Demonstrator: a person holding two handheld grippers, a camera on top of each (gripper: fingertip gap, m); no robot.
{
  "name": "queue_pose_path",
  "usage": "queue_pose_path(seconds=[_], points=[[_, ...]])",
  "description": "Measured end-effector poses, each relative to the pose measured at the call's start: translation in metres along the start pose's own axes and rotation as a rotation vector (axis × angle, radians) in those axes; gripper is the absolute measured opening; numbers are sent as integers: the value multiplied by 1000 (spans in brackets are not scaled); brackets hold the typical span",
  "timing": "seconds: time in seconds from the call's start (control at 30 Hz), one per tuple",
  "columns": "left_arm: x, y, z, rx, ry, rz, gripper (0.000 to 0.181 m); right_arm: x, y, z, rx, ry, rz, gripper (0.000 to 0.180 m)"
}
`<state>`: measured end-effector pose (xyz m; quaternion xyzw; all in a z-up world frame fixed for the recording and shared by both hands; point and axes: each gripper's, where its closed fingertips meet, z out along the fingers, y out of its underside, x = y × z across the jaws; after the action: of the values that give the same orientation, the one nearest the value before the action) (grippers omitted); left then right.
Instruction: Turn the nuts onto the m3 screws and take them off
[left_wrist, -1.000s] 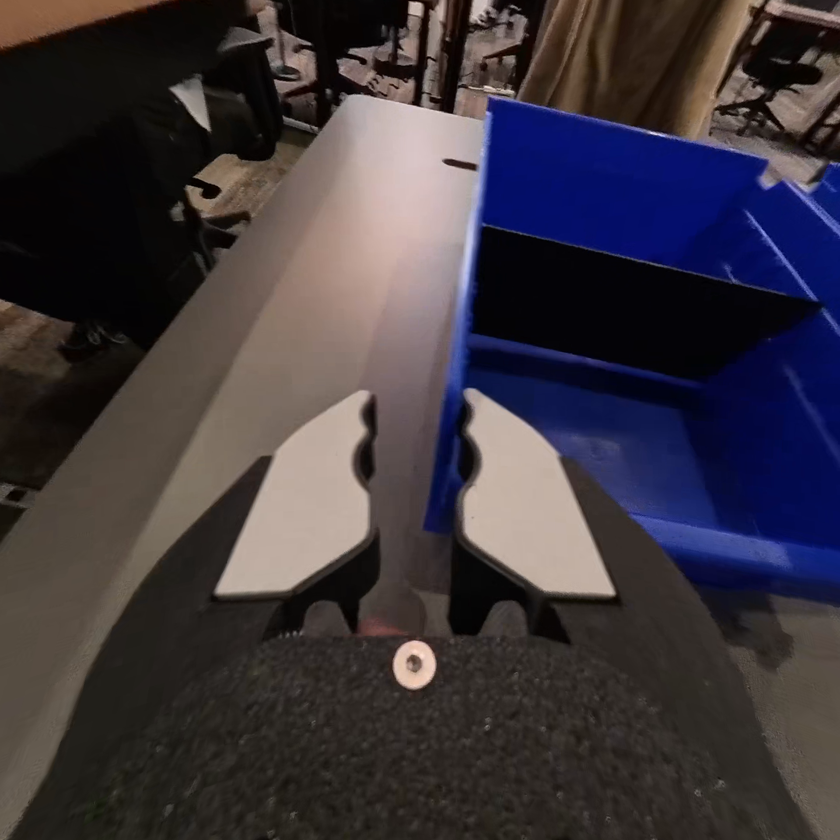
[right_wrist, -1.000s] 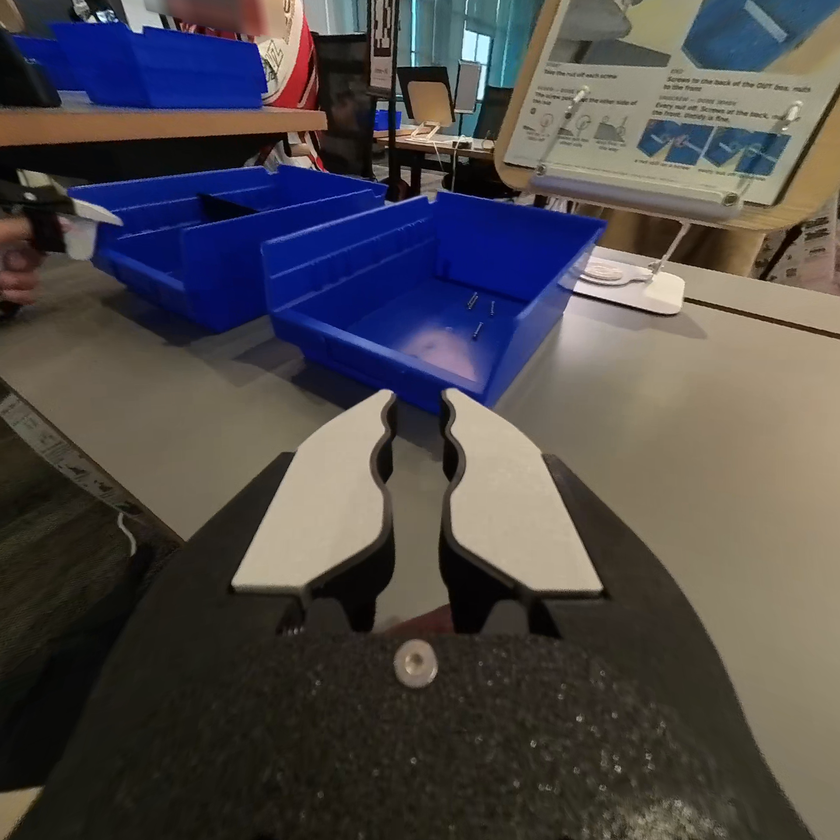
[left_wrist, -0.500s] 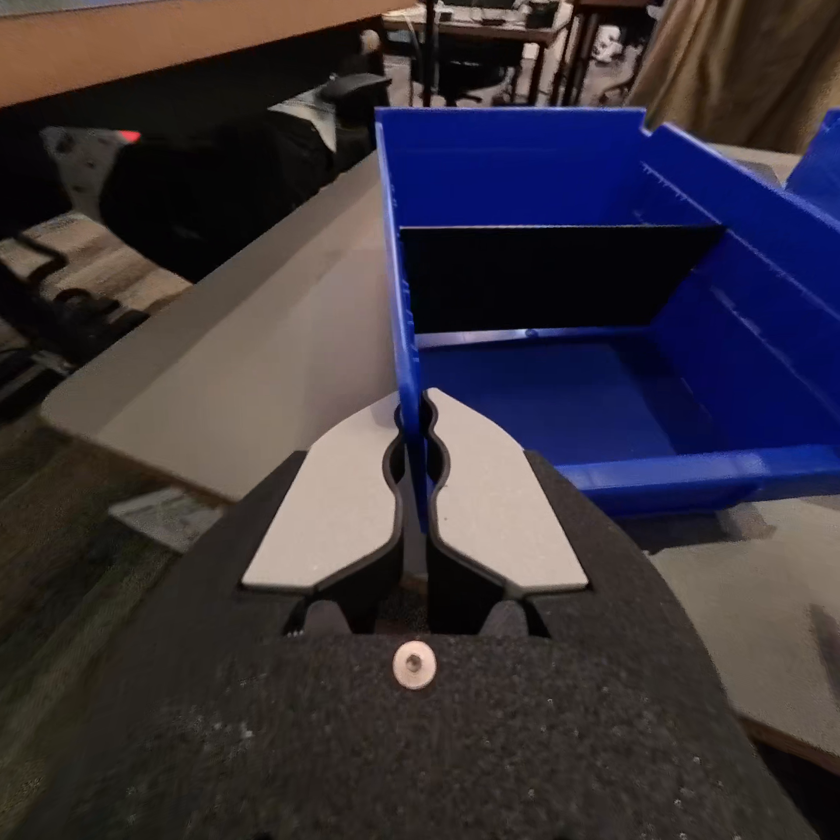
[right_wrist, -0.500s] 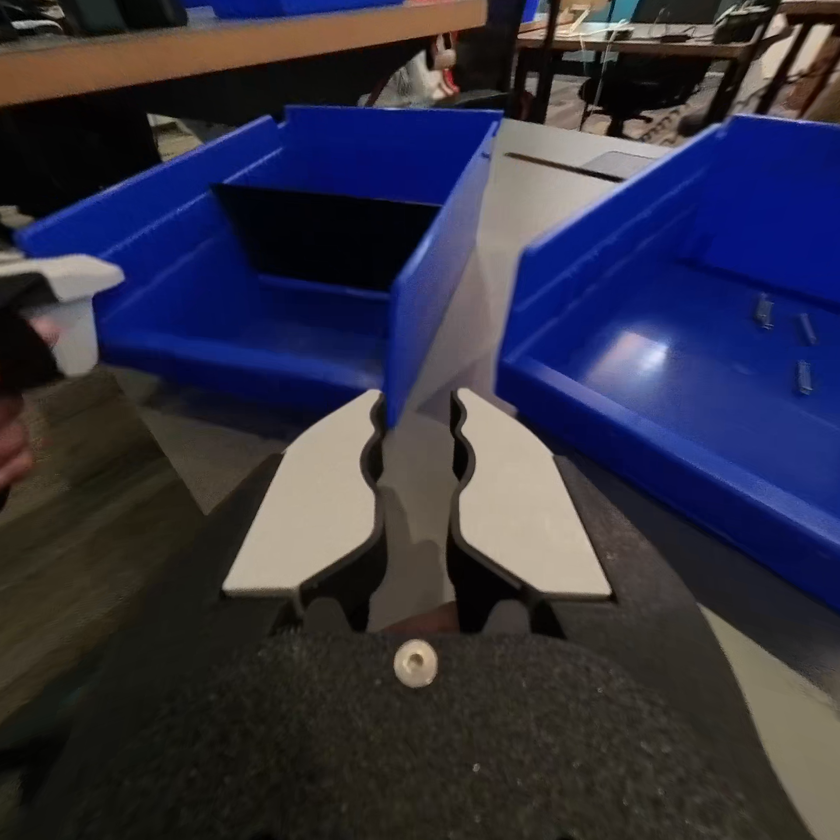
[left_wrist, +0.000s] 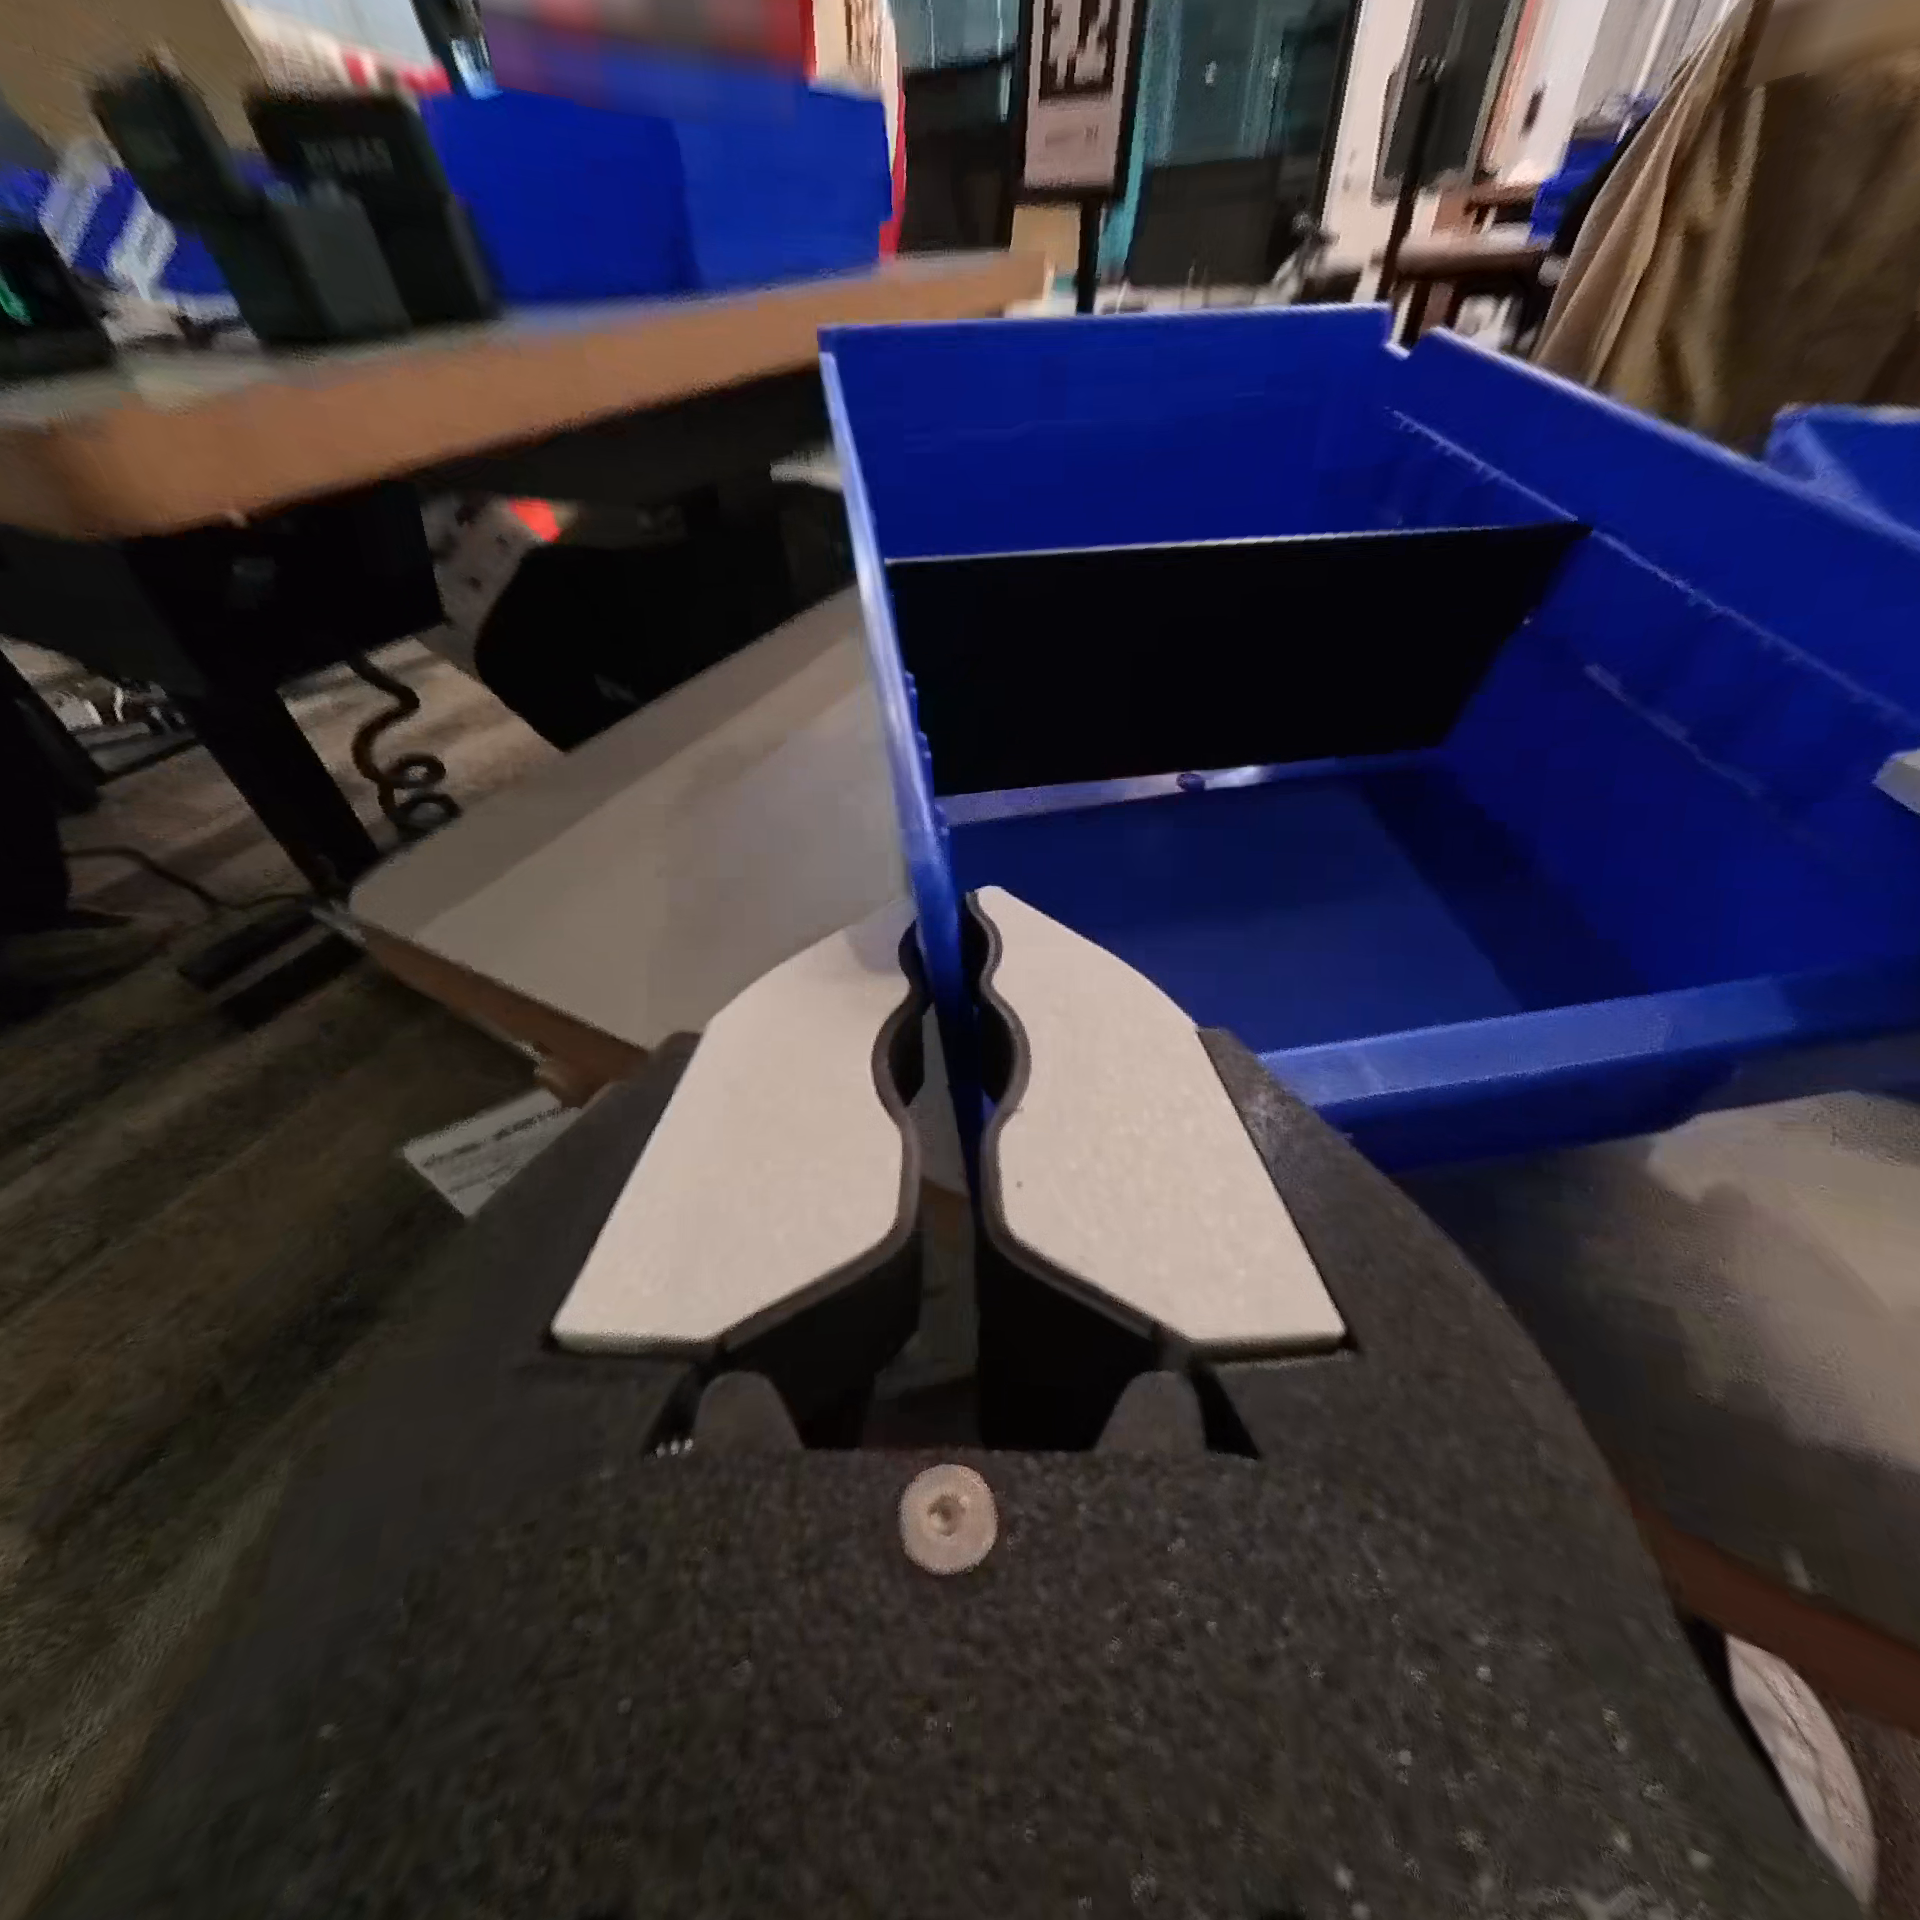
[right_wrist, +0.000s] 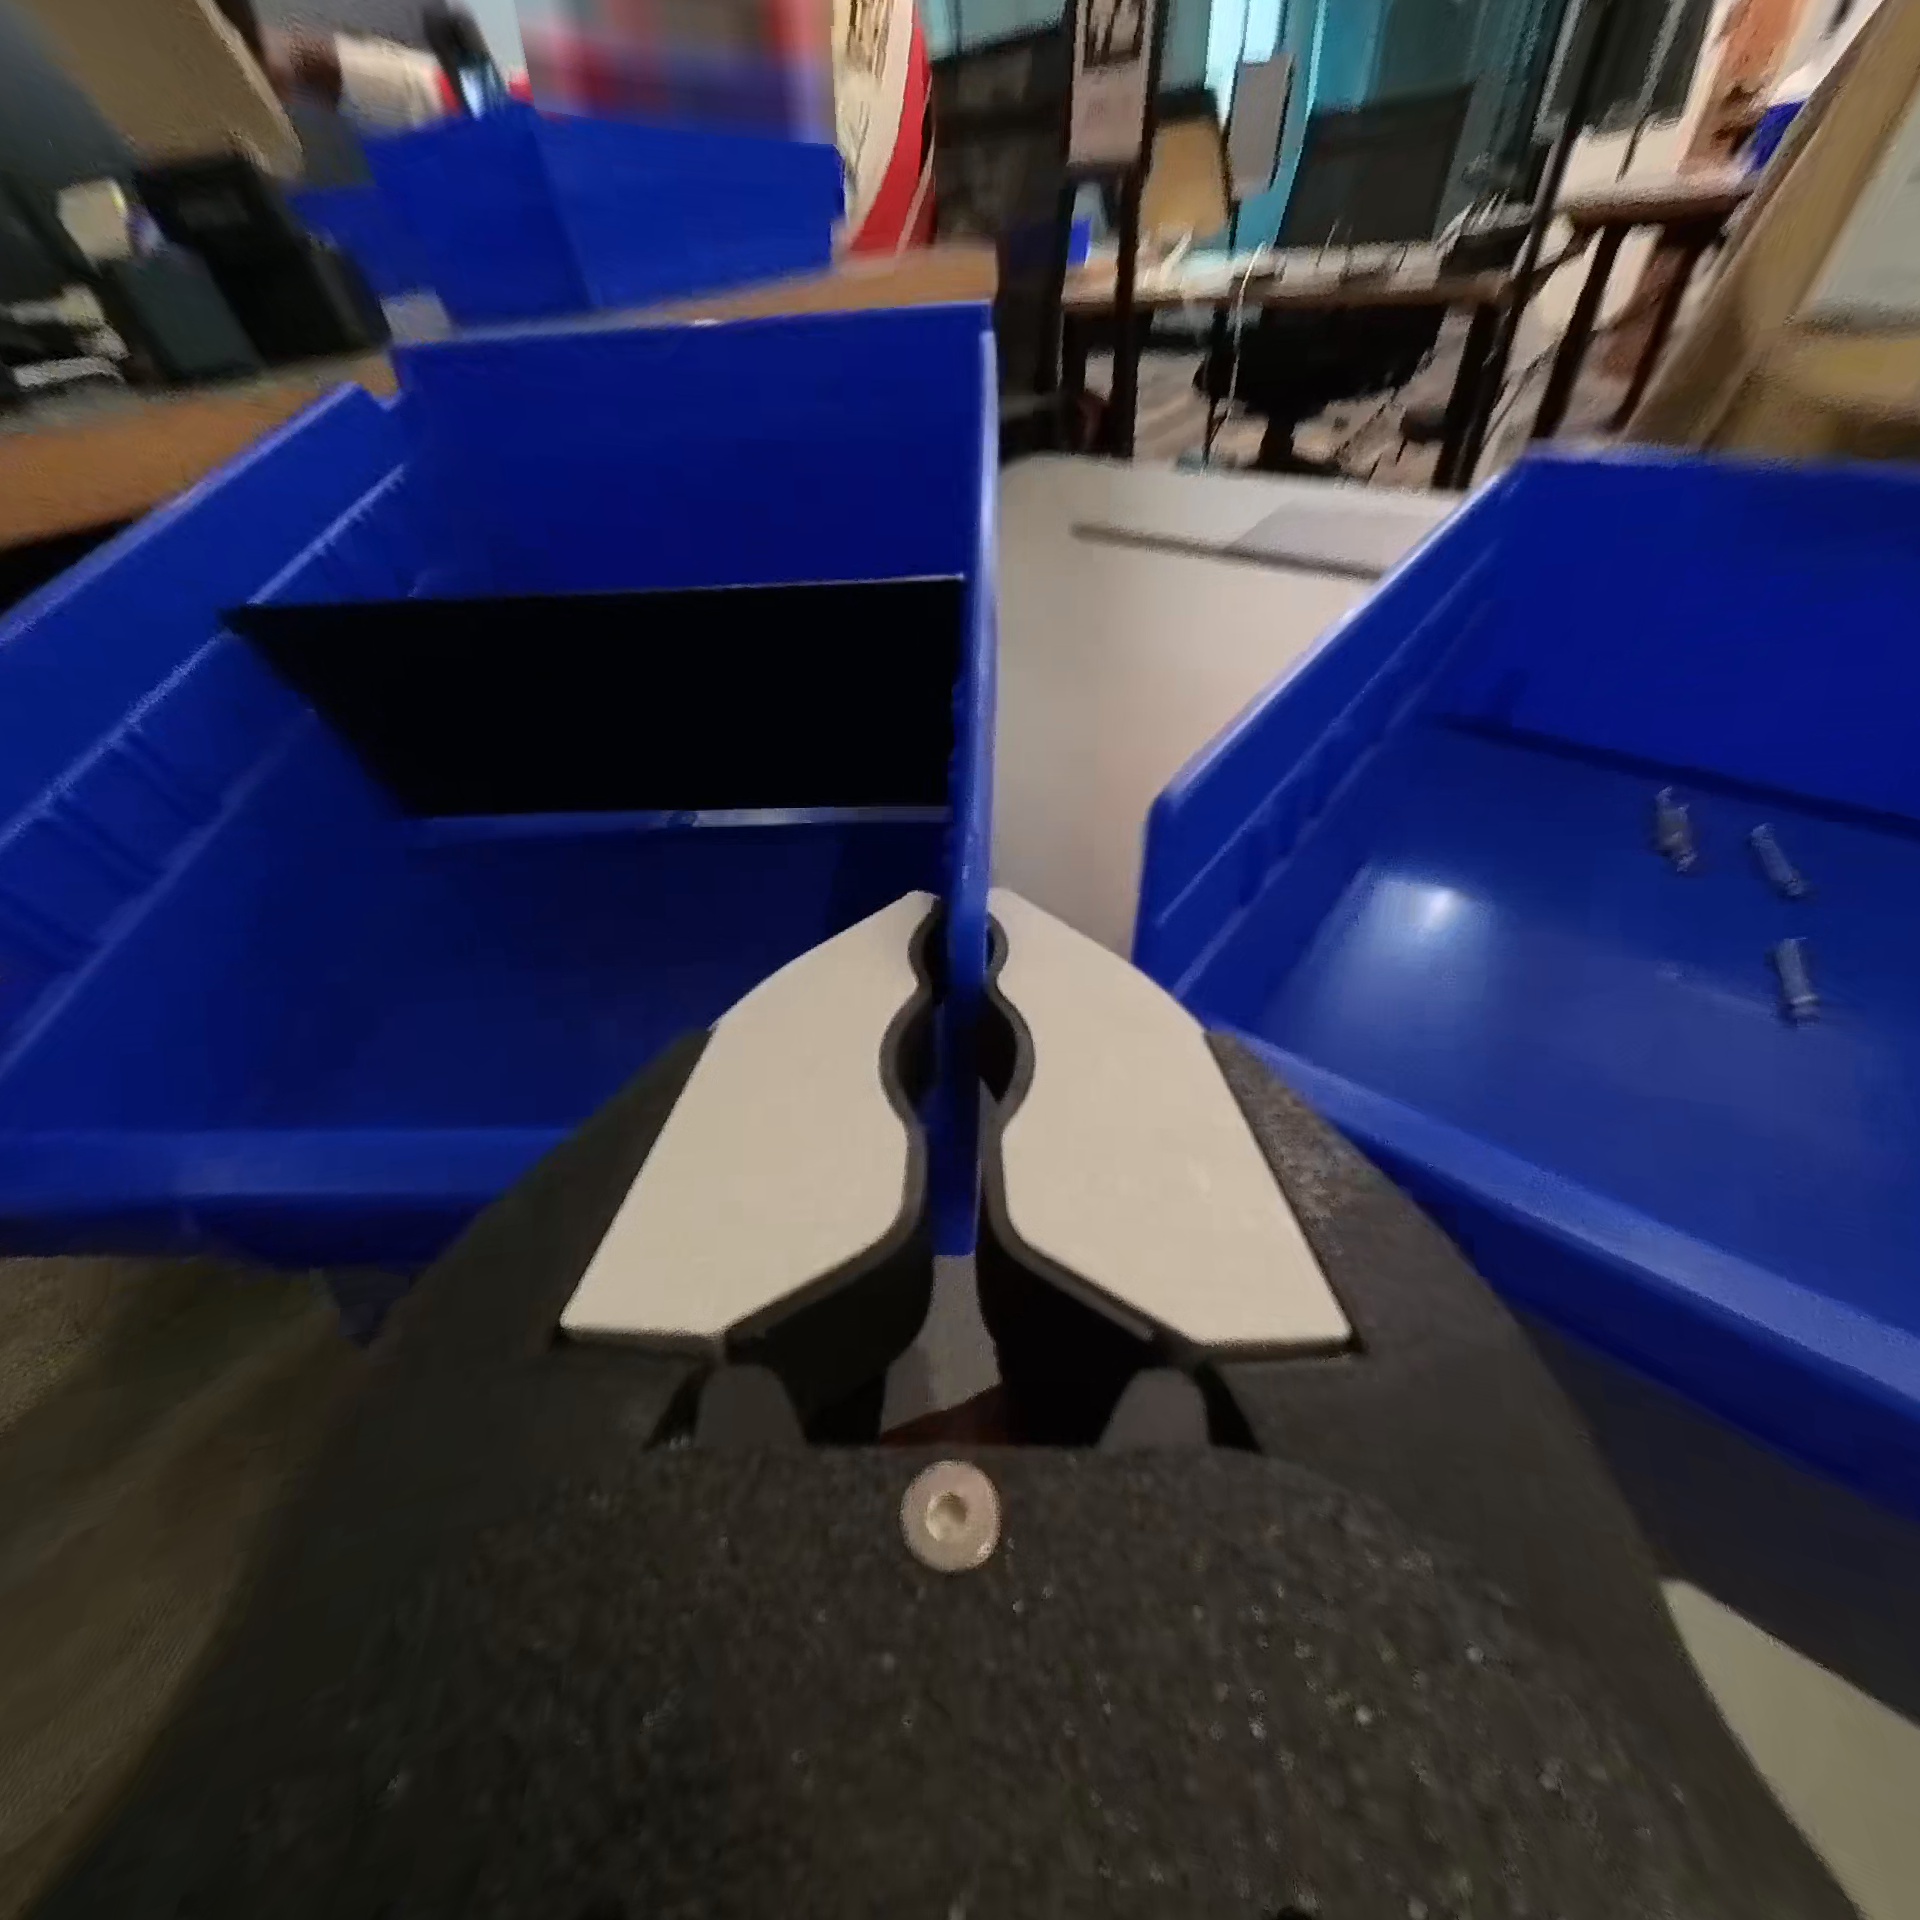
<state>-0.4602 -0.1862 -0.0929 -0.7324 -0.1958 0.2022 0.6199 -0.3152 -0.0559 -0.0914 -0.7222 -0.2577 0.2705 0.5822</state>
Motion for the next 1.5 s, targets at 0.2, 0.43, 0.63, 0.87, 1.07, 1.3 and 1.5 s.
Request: queue_pose_path(seconds=[0.2,0.43,0.63,0.87,1.07,1.3,1.5], points=[[53,-81,-25,186,101,9,3,46,-81,-61,187,94,-29,3],[218,-136,-39,269,408,10,4,192,-124,-165,254,383,-51,3],[409,-107,-64,195,644,-42,4,350,-94,-265,165,649,-40,3],[567,-51,-106,72,766,57,4,485,-14,-341,31,729,131,3],[620,0,-112,-72,797,118,4,532,30,-357,-86,742,187,3],[633,14,-119,-128,820,156,6,548,40,-359,-121,718,179,3],[639,22,-139,-189,935,138,44,547,48,-359,-112,683,194,3]])
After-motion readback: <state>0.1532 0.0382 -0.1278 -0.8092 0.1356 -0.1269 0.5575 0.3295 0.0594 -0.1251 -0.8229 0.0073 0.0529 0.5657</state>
